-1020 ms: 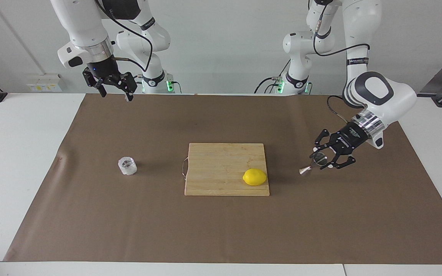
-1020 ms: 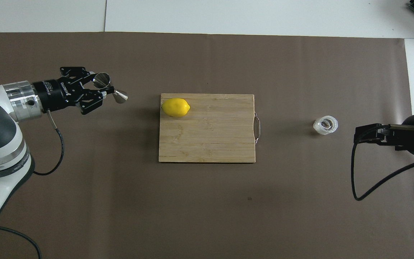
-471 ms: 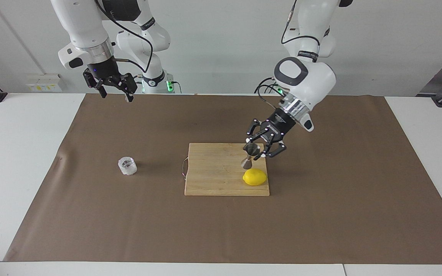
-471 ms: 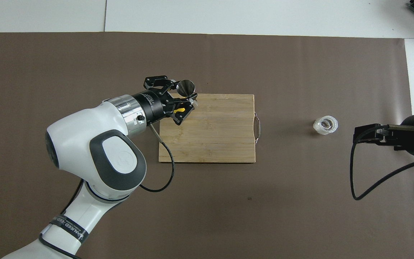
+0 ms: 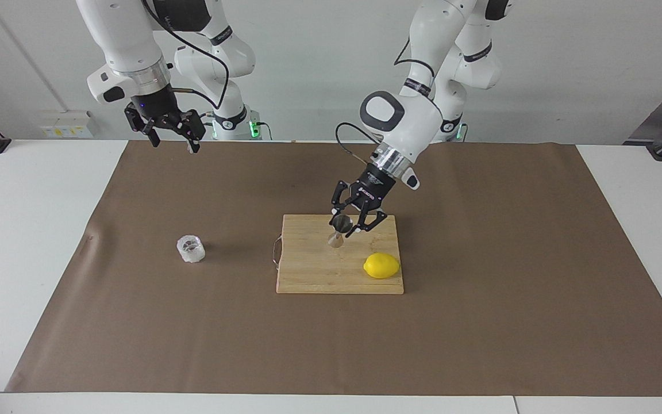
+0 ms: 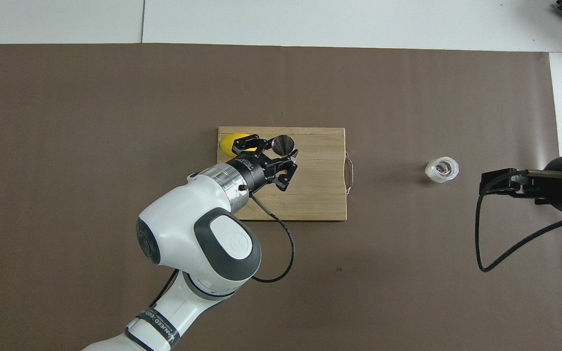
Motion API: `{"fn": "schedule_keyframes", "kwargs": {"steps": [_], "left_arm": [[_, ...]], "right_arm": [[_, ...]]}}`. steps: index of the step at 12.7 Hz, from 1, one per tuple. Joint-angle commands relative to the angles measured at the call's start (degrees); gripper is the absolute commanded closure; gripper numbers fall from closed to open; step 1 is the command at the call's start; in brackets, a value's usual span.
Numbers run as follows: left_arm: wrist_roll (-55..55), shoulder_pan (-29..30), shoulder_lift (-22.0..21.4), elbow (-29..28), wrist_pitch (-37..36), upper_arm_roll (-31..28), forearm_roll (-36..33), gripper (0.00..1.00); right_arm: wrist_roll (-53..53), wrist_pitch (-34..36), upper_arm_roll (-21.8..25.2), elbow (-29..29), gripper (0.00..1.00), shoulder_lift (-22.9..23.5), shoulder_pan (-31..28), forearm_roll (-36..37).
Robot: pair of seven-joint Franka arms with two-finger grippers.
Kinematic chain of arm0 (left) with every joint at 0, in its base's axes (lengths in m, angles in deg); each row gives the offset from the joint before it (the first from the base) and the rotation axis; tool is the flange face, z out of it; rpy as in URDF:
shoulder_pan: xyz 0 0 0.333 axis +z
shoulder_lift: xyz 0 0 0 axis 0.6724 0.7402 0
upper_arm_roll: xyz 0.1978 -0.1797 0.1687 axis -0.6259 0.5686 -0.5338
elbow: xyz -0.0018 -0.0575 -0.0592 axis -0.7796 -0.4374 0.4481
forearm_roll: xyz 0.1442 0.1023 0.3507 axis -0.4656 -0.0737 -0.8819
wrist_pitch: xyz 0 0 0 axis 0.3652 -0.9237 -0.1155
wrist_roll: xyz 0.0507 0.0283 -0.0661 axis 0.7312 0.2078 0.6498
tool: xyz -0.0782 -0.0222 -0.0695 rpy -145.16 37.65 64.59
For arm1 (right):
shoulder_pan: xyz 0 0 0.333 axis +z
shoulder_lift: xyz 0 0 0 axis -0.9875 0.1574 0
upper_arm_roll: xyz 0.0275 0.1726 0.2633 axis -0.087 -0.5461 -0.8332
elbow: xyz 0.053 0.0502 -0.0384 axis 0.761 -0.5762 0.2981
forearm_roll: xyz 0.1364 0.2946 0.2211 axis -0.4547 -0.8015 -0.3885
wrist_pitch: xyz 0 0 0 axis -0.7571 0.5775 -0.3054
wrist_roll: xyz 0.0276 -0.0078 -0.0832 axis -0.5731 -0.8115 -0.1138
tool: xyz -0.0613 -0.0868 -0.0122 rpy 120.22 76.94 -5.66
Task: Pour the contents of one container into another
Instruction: 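Lift the metal cup and carry it over the wooden board, then lower the metal cup onto the board and open the left gripper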
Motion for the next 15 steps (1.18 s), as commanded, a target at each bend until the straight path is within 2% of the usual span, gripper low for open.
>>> {"fn": "schedule_keyframes", "kwargs": {"steps": [1,3,10,11,12,15], "left_arm": [[0.5,-2.2,4.1,2.8,4.5,0.6,1.3,1.00],[0.5,-2.0,8.4,5.9,8.5,3.8,0.9,1.00],[0.5,-2.0,8.8,6.2,9.6,3.9,0.8,1.00],[0.5,-2.0,8.8,6.2,10.3,3.9,0.8,0.98],[0.5,-2.0,8.8,6.1,10.3,3.9,0.8,0.82],[0.5,-2.0,8.8,6.0,10.3,3.9,0.8,0.72]], "right_arm": [[0.7,-1.6,0.1,-2.2,0.00,-1.9,-0.2,-0.8],[0.8,-1.6,0.1,-2.2,0.00,-1.9,-0.2,-0.8],[0.7,-1.6,0.1,-2.3,0.00,-1.9,-0.2,-0.8],[0.7,-1.6,0.1,-2.3,0.00,-1.9,-0.2,-0.8],[0.6,-1.6,0.1,-2.3,0.00,-1.9,-0.2,-0.8],[0.7,-1.6,0.1,-2.3,0.00,-1.9,0.1,-0.8]]}}
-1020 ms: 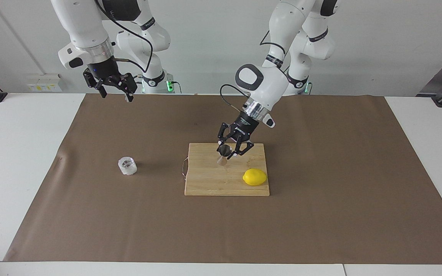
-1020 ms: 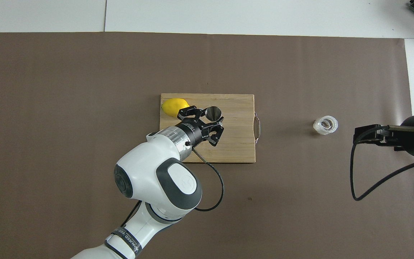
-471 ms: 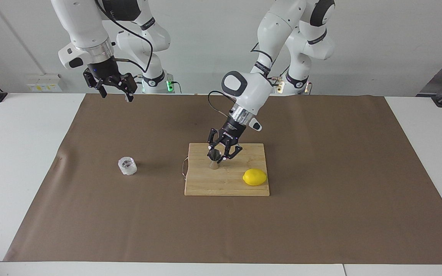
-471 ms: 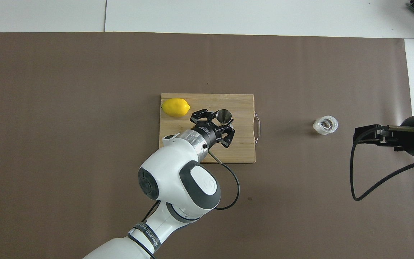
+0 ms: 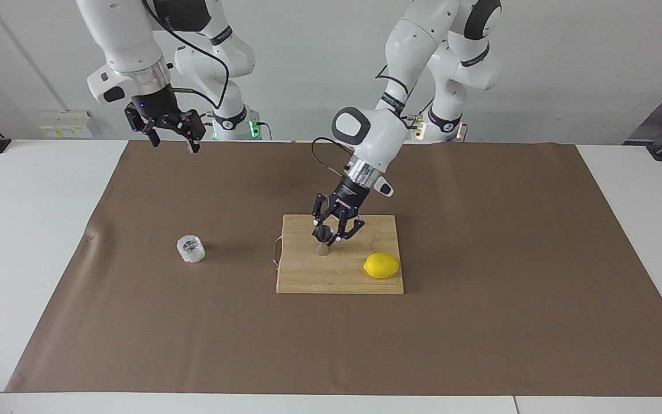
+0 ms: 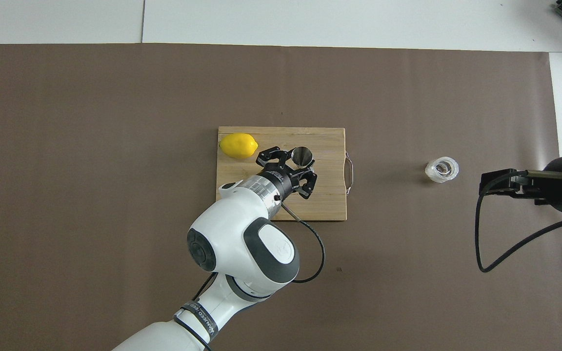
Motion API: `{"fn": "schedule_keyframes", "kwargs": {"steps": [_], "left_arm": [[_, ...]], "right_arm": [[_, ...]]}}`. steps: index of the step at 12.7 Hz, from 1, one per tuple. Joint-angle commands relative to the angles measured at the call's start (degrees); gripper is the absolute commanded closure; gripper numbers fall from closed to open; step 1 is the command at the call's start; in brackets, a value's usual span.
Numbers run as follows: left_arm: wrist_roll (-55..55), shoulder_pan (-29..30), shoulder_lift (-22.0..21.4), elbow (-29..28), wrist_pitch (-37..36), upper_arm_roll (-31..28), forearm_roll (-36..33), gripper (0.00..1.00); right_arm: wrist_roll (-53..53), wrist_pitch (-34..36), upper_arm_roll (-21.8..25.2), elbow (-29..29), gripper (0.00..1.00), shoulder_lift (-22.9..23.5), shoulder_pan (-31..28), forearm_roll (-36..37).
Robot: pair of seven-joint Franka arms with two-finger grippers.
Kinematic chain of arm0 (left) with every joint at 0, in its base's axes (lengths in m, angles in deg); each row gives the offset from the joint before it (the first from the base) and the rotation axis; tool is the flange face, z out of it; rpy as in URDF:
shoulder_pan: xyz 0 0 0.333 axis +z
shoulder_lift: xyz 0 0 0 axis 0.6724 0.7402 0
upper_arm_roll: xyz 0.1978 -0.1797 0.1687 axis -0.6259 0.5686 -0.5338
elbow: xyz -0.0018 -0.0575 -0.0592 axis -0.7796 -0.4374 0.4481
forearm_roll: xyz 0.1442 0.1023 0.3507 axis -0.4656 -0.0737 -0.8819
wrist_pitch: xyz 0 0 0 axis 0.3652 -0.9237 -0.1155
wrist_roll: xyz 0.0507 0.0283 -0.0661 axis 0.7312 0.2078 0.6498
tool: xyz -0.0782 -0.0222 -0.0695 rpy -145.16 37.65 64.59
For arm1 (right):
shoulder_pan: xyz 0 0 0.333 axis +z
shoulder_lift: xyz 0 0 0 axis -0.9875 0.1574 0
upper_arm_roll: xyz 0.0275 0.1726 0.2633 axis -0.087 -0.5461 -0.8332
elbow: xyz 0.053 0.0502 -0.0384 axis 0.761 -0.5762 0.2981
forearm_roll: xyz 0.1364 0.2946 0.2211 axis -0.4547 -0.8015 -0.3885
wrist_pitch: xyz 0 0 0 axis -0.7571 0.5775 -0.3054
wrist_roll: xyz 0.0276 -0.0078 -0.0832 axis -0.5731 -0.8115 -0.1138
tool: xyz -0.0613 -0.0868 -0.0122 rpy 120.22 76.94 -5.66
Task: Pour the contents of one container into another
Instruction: 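Lower the metal cup onto the board and open the left gripper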
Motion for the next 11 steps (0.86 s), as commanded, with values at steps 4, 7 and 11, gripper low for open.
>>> {"fn": "schedule_keyframes", "kwargs": {"steps": [4,7,11], "left_arm": [[0.5,-0.3,0.5,0.7,1.4,-0.2,0.8,0.31],[0.7,0.3,0.0,0.8,1.1,-0.1,0.4,0.00],[1.1,0.1,-1.8,1.0,1.5,0.3,0.4,0.00]], "right_arm": [[0.5,-1.6,0.1,-2.2,0.00,-1.8,0.1,-0.8],[0.5,-1.6,0.1,-2.2,0.00,-1.8,0.1,-0.8],[0.2,-1.6,0.1,-2.2,0.00,-1.8,0.0,-0.8]]}}
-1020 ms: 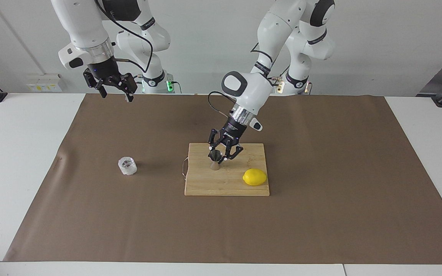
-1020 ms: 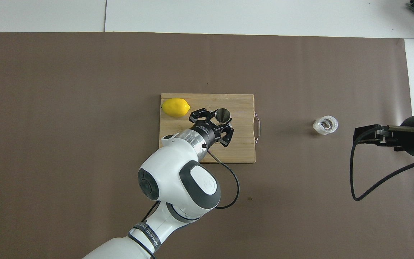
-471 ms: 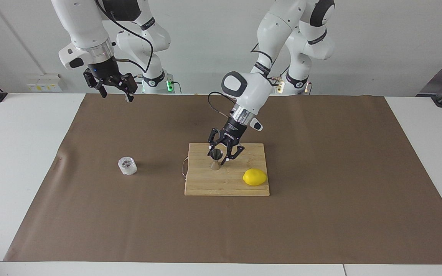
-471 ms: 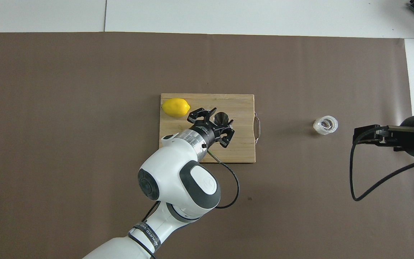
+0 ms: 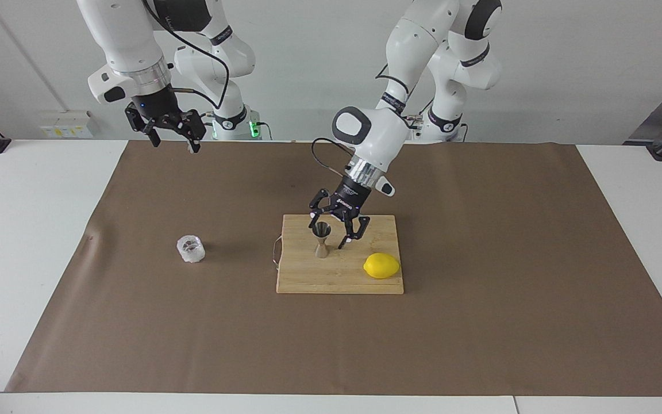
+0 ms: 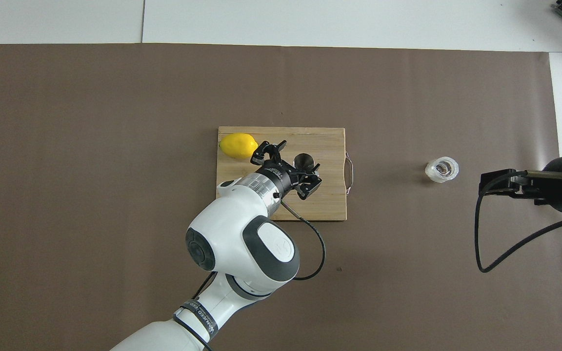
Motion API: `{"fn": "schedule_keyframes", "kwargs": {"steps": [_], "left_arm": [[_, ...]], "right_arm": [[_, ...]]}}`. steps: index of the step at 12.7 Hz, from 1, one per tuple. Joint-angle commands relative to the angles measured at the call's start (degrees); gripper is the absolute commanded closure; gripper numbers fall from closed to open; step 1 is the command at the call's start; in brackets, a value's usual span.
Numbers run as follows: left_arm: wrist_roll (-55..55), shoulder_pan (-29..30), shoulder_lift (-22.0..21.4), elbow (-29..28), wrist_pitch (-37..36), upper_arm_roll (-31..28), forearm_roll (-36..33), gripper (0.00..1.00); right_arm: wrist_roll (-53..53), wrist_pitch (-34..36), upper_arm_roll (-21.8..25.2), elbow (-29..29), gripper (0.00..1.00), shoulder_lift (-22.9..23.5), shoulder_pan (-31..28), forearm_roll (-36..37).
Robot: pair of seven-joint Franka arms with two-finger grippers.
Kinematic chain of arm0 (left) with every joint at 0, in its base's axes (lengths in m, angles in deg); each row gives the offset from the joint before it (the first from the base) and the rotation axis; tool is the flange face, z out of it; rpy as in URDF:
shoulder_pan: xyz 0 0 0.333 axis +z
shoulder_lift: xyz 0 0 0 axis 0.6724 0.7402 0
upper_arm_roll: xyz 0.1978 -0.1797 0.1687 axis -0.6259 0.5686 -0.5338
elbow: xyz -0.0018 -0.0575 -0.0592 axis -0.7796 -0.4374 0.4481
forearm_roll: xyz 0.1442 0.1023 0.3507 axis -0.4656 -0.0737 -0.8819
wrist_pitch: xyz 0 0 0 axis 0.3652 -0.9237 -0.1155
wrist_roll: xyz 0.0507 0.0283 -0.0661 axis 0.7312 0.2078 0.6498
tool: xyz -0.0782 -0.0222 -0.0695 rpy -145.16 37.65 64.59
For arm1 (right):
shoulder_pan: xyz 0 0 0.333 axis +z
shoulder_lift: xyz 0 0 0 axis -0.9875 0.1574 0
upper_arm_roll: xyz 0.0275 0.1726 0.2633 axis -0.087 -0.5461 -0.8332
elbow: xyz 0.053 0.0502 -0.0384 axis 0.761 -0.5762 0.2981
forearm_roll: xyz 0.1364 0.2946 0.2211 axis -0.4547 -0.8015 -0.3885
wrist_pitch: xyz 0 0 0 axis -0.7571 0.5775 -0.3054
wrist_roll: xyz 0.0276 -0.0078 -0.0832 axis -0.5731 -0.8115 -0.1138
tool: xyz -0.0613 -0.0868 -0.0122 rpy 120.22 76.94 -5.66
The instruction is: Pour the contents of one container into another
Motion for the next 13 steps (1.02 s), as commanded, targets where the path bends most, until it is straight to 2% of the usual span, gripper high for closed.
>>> {"fn": "schedule_keyframes", "kwargs": {"steps": [1,4,6,9,11,13], "left_arm": [[0.8,-0.2,-2.9,0.1,0.7,0.3,0.4,0.00],[-0.6,0.4,-6.5,-0.1,-0.5,-0.1,0.3,0.00],[-1.4,4.0,-7.2,-0.1,-6.1,-0.6,-0.5,0.00],[-1.4,12.5,-9.0,-0.3,-20.8,-0.6,-10.2,0.00],[-1.4,16.3,-9.4,-0.1,-27.8,-0.6,-18.9,0.00],[-1.3,18.9,-9.5,0.9,-34.2,-0.6,-32.8,0.00]], "right_arm": [[-0.8,-1.7,0.1,-2.1,0.00,-1.8,0.0,-0.8],[-8.2,-1.9,0.1,-2.1,0.00,-1.7,-0.6,-0.8],[-19.2,-2.0,0.5,-2.1,0.00,-1.7,-0.8,-0.8],[-39.8,-3.2,0.7,-2.2,0.00,-1.2,-3.5,-0.8],[-52.2,-8.1,0.7,-4.3,0.00,-1.1,-5.6,-0.8],[-61.6,-9.5,0.7,-4.9,0.00,0.0,-7.4,-1.1]]}}
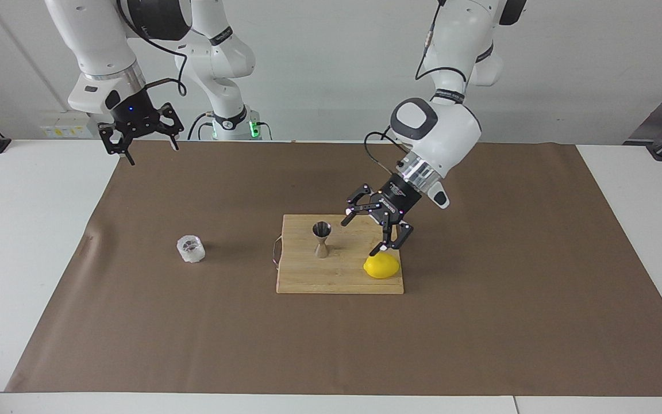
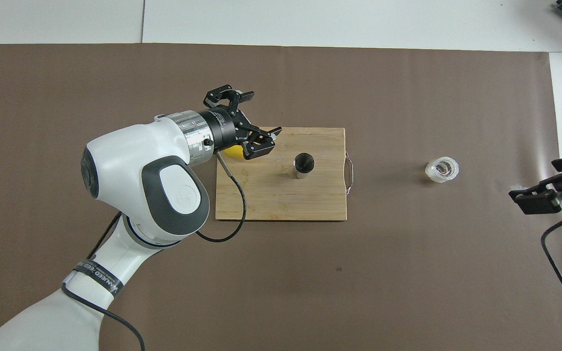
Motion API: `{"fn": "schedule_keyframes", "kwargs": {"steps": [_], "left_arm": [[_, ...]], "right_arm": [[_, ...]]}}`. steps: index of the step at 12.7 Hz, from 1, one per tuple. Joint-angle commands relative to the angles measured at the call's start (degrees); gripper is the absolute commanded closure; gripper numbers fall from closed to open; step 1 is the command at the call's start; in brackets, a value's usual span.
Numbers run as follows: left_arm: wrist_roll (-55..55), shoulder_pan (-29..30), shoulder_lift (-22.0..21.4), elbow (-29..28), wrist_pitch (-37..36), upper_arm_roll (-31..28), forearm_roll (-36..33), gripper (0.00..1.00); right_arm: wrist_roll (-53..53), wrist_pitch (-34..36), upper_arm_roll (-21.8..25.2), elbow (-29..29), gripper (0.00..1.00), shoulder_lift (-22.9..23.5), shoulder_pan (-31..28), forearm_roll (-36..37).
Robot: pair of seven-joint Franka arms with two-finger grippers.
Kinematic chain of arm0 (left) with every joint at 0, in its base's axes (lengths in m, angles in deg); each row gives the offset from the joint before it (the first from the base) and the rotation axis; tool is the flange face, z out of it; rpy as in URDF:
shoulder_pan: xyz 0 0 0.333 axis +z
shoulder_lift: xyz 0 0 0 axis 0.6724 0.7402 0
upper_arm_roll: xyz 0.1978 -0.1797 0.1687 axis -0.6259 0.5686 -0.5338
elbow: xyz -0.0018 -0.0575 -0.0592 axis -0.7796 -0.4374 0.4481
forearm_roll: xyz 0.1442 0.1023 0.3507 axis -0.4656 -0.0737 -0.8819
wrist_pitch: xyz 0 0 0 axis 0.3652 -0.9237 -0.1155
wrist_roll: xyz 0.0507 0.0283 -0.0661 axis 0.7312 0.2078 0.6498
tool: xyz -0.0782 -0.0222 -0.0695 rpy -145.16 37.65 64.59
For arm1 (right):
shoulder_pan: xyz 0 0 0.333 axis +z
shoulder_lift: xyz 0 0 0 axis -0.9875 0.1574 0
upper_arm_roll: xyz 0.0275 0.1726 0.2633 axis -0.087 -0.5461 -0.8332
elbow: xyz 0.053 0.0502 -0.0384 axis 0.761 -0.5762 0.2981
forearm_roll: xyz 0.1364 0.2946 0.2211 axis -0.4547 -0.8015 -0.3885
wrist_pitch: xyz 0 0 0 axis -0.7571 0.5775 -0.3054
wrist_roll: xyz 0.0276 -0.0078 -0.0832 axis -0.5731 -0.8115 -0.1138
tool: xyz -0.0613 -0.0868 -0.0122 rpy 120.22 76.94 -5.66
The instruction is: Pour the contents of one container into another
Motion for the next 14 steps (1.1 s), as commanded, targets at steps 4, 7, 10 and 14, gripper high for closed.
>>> {"fn": "schedule_keyframes", "kwargs": {"steps": [4,7,10,14], "left_arm": [[-0.8,4.2,-1.4,0.9,-13.9,-0.3,-31.3,0.00],[-5.1,4.1,-2.2,1.0,-17.8,-0.9,-49.5,0.00],[-22.5,5.3,-3.0,0.9,-21.6,-1.1,-53.7,0.00],[-57.2,10.6,-4.8,0.9,-28.7,-1.6,-53.8,0.00]], "right_arm": [[-28.2,-5.7,-0.1,-3.5,0.00,2.3,-6.4,-8.6],[-42.9,-6.5,-0.2,-3.4,0.00,7.1,-11.2,-14.7],[-55.1,-5.3,-0.2,-3.4,0.00,12.2,-14.1,-17.8],[-72.1,-5.3,-0.2,-3.3,0.00,19.4,-17.1,-26.4]]}}
